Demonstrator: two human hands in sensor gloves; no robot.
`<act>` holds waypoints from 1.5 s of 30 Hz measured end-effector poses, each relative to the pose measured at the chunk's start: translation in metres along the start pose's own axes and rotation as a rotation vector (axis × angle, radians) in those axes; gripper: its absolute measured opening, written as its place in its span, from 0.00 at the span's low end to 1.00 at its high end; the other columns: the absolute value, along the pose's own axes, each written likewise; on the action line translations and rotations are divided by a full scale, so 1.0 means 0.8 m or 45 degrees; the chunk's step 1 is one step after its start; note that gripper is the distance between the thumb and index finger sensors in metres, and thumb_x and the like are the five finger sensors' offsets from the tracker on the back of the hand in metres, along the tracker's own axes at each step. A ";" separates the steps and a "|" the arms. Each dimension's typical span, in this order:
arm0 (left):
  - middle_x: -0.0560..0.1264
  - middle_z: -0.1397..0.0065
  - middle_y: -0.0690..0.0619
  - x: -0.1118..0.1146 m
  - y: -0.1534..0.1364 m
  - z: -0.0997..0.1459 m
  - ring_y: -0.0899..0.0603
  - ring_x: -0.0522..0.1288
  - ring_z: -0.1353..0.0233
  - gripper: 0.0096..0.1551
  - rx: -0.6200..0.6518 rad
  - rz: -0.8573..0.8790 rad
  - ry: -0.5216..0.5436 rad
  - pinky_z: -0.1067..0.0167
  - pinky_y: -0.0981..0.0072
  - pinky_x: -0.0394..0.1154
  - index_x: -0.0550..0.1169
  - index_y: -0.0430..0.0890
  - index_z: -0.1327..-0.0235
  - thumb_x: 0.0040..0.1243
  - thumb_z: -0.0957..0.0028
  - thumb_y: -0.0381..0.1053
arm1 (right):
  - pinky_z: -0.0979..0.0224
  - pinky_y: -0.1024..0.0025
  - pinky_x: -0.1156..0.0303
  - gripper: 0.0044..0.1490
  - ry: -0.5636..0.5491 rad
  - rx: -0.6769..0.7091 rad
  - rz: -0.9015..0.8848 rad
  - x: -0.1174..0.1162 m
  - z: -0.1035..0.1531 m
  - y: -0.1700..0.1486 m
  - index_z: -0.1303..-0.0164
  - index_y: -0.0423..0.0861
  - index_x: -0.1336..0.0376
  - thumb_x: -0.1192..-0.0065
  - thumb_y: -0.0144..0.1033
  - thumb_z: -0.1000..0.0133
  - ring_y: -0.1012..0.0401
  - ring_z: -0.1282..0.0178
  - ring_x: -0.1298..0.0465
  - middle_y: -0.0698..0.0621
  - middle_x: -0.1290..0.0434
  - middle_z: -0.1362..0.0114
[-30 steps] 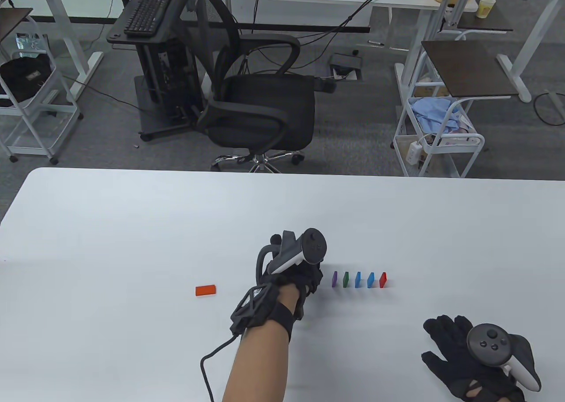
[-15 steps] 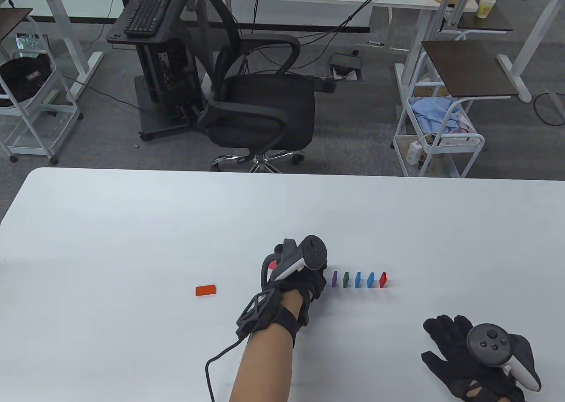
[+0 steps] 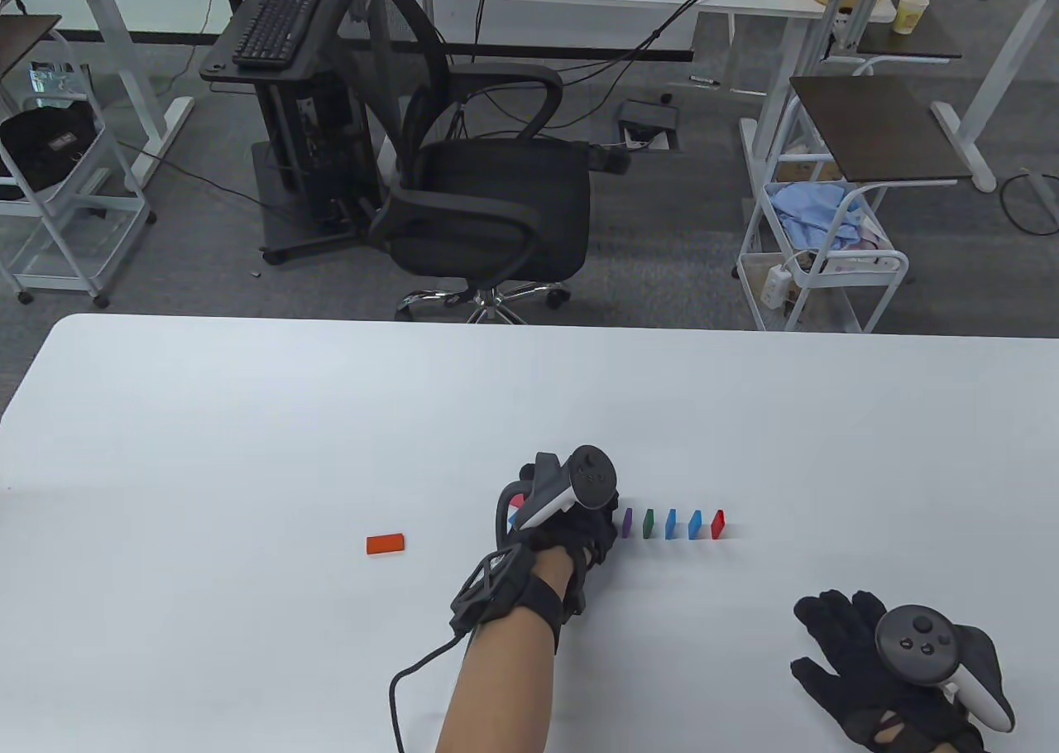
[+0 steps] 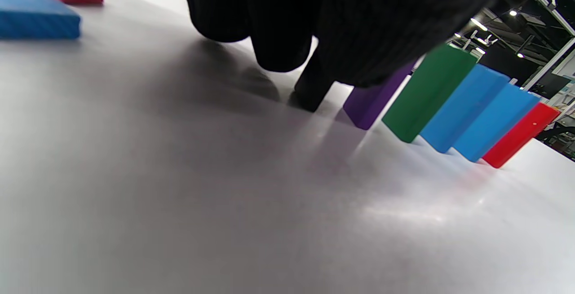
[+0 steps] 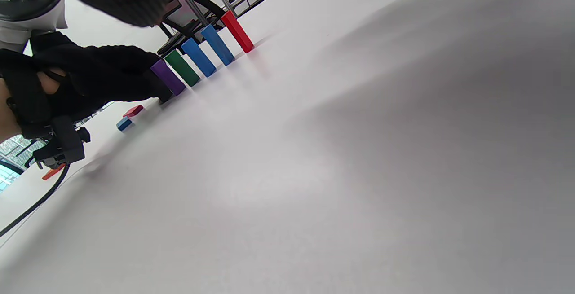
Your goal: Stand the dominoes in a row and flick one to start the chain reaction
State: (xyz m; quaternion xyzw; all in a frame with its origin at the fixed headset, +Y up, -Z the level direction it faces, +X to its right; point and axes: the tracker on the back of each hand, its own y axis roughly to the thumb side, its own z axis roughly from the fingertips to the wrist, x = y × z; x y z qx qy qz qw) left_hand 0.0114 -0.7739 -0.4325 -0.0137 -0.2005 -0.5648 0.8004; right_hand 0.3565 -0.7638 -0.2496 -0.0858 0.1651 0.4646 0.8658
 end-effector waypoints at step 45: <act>0.54 0.17 0.49 -0.045 -0.049 0.049 0.36 0.48 0.16 0.41 -0.066 -0.179 -0.005 0.31 0.24 0.31 0.65 0.54 0.31 0.73 0.56 0.57 | 0.24 0.36 0.78 0.45 0.000 -0.002 0.009 0.002 0.001 0.001 0.23 0.55 0.61 0.44 0.56 0.42 0.41 0.21 0.78 0.43 0.67 0.15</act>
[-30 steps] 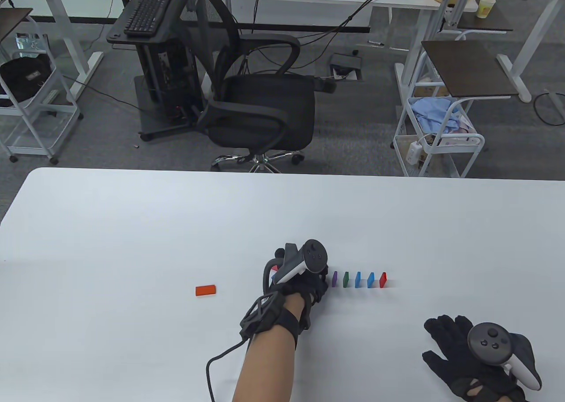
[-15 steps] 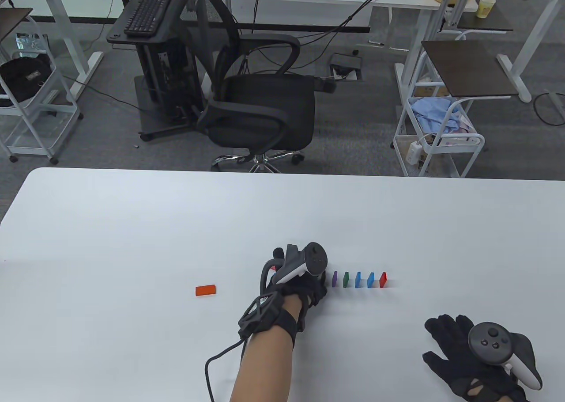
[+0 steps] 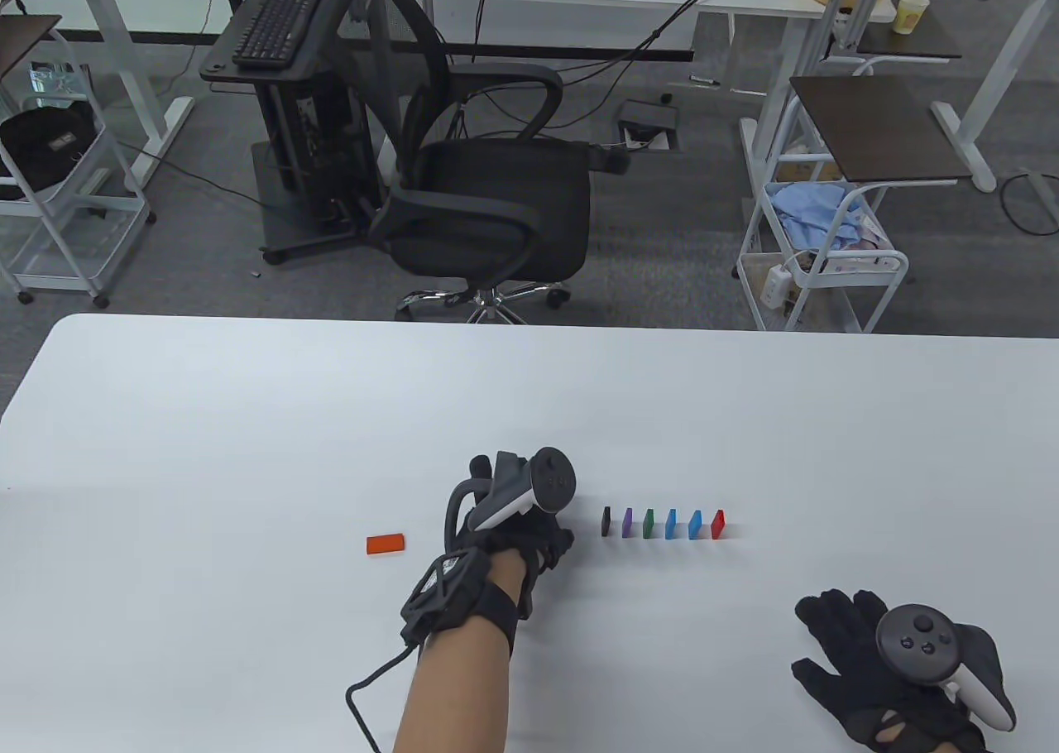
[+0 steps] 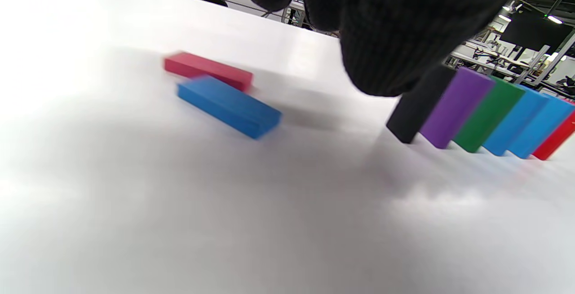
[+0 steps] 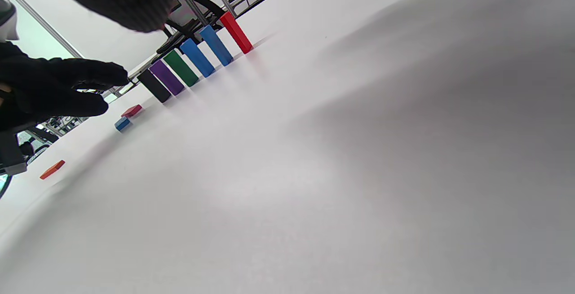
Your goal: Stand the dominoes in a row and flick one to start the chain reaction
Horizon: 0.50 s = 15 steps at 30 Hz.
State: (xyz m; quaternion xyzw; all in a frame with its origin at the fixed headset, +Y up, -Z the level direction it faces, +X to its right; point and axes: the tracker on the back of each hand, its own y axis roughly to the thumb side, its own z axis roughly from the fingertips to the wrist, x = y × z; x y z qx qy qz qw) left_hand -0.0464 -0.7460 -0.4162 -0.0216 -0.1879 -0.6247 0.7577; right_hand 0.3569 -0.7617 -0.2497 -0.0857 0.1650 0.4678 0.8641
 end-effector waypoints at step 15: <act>0.53 0.17 0.50 0.012 -0.014 0.006 0.36 0.44 0.16 0.36 0.022 -0.301 -0.006 0.30 0.25 0.32 0.67 0.59 0.33 0.73 0.54 0.50 | 0.24 0.36 0.78 0.45 0.004 -0.014 0.010 -0.001 0.001 0.000 0.23 0.55 0.61 0.44 0.56 0.42 0.41 0.21 0.78 0.43 0.67 0.15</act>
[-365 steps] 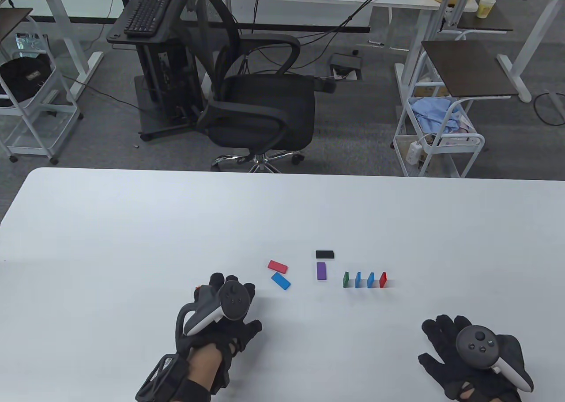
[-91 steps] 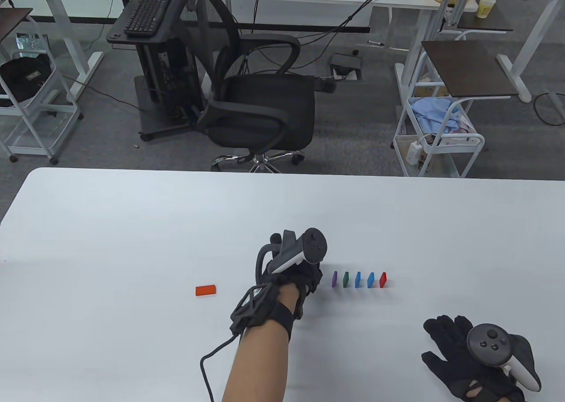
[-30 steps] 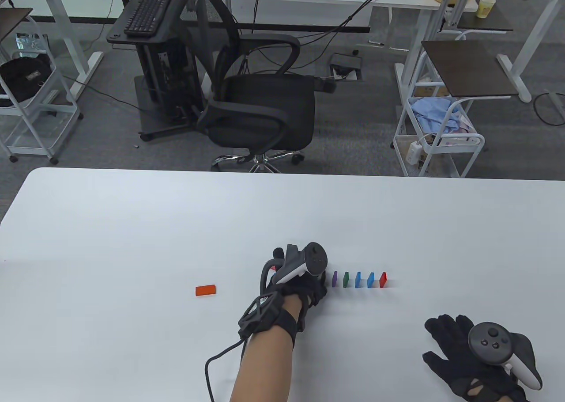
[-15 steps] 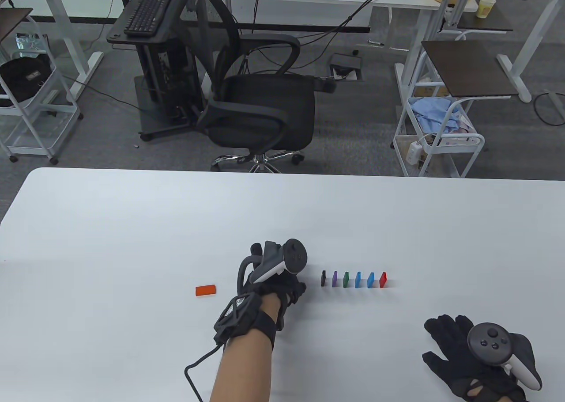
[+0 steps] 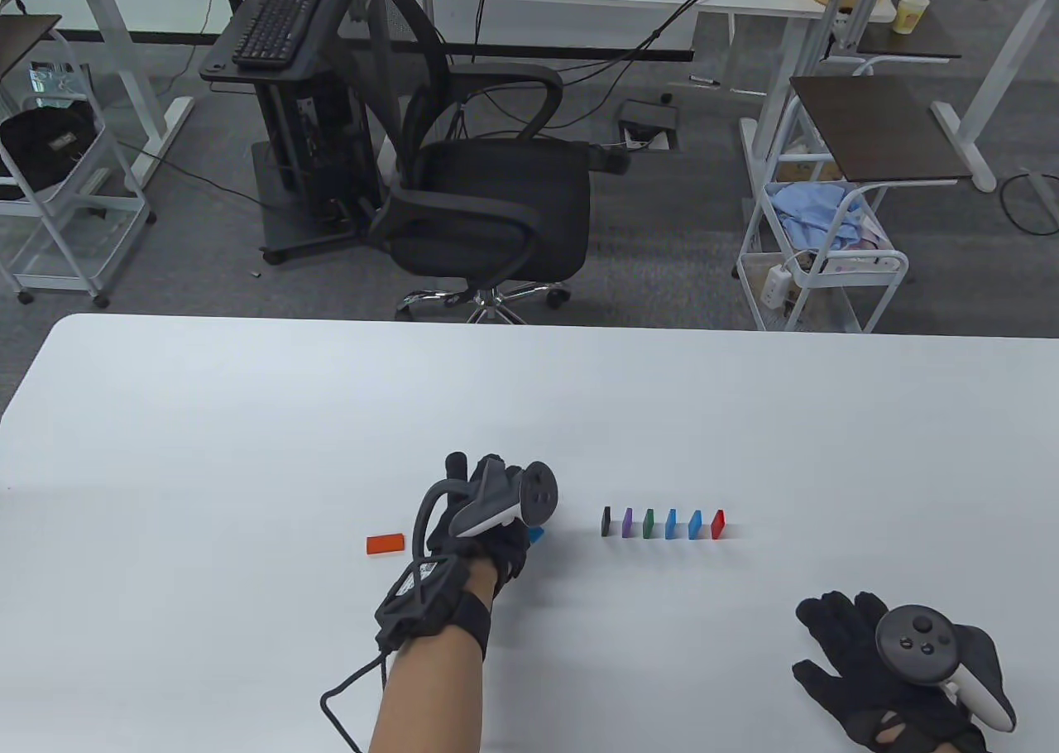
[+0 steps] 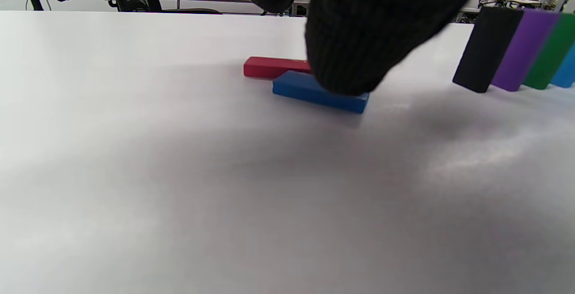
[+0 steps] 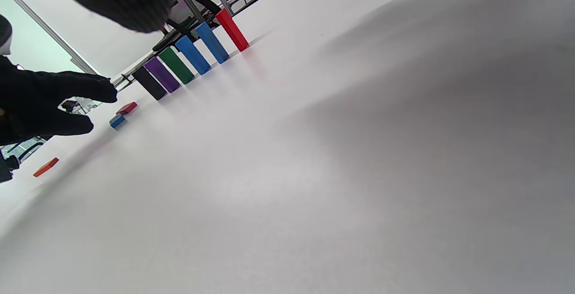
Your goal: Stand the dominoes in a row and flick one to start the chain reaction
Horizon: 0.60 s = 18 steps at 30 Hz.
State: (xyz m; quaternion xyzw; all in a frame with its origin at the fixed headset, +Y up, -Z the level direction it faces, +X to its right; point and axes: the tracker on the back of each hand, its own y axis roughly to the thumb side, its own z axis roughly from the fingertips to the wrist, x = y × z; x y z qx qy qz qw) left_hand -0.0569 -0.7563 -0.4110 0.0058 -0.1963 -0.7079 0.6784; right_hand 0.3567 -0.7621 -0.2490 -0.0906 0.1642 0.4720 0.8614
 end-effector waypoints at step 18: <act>0.49 0.17 0.53 0.008 0.042 -0.022 0.37 0.36 0.17 0.30 0.191 -0.491 -0.016 0.29 0.28 0.31 0.73 0.58 0.39 0.74 0.54 0.49 | 0.23 0.37 0.78 0.45 0.009 -0.015 -0.009 0.000 -0.001 -0.001 0.23 0.55 0.61 0.44 0.56 0.42 0.41 0.21 0.78 0.43 0.67 0.15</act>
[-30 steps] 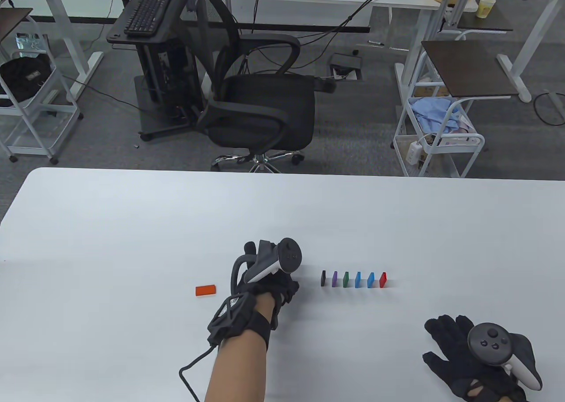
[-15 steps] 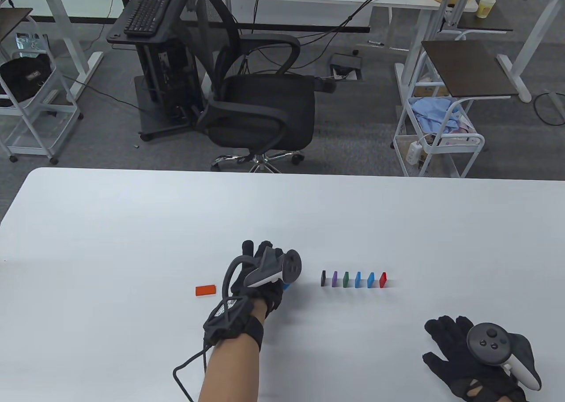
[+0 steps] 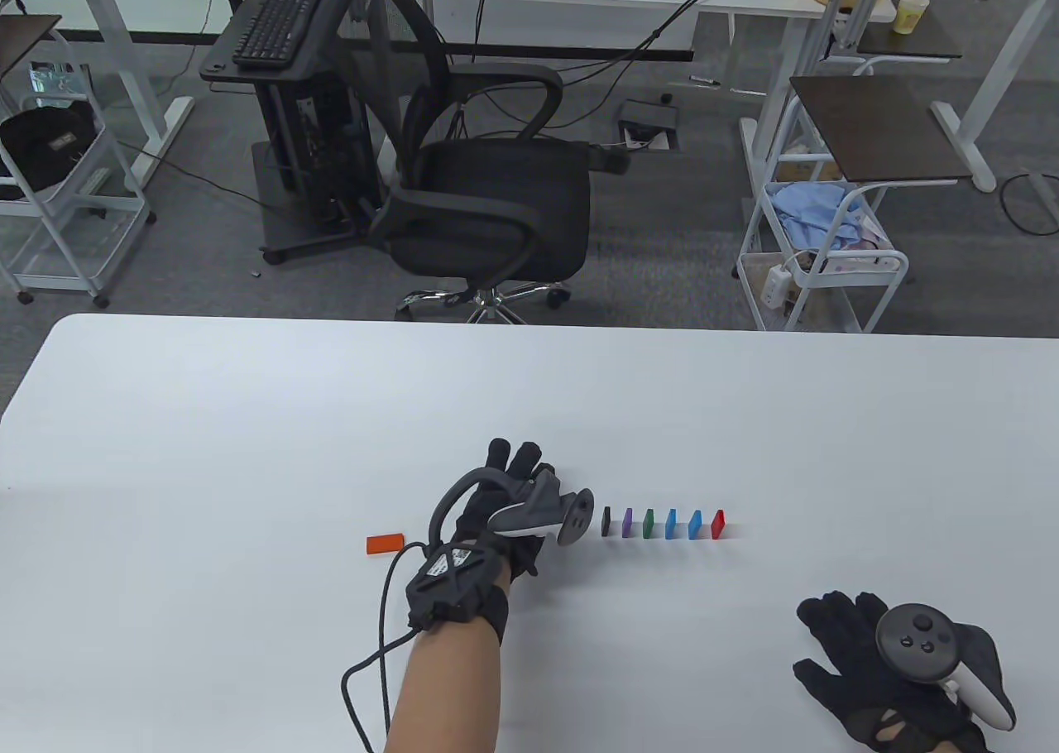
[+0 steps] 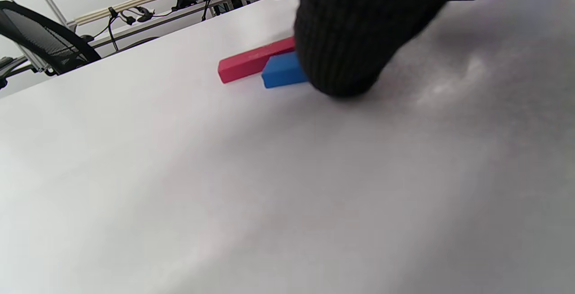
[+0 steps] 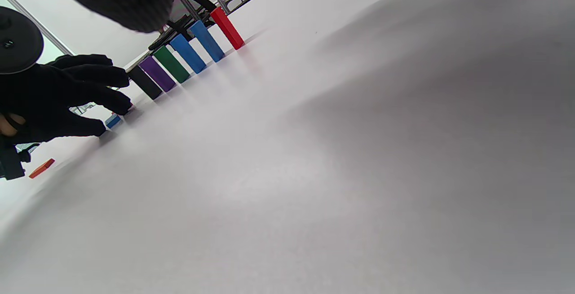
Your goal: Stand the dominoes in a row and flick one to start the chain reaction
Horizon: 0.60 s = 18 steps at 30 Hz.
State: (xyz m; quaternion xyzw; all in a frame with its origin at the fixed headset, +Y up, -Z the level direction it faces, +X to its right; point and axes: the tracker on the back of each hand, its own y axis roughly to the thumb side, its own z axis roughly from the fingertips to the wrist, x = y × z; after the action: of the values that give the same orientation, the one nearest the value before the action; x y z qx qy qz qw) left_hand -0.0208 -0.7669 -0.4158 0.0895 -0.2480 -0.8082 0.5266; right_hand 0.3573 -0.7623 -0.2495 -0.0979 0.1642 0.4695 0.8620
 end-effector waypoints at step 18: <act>0.53 0.19 0.50 0.000 -0.005 0.000 0.39 0.37 0.18 0.34 0.049 0.113 0.021 0.31 0.28 0.28 0.74 0.45 0.39 0.70 0.56 0.56 | 0.23 0.37 0.78 0.44 0.002 -0.002 -0.005 0.000 -0.001 0.000 0.23 0.55 0.61 0.44 0.56 0.42 0.41 0.21 0.78 0.43 0.67 0.15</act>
State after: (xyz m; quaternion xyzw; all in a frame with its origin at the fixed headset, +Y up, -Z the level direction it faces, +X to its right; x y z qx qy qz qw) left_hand -0.0238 -0.7653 -0.4178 0.0951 -0.2629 -0.7783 0.5622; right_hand 0.3570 -0.7628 -0.2500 -0.0991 0.1642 0.4679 0.8628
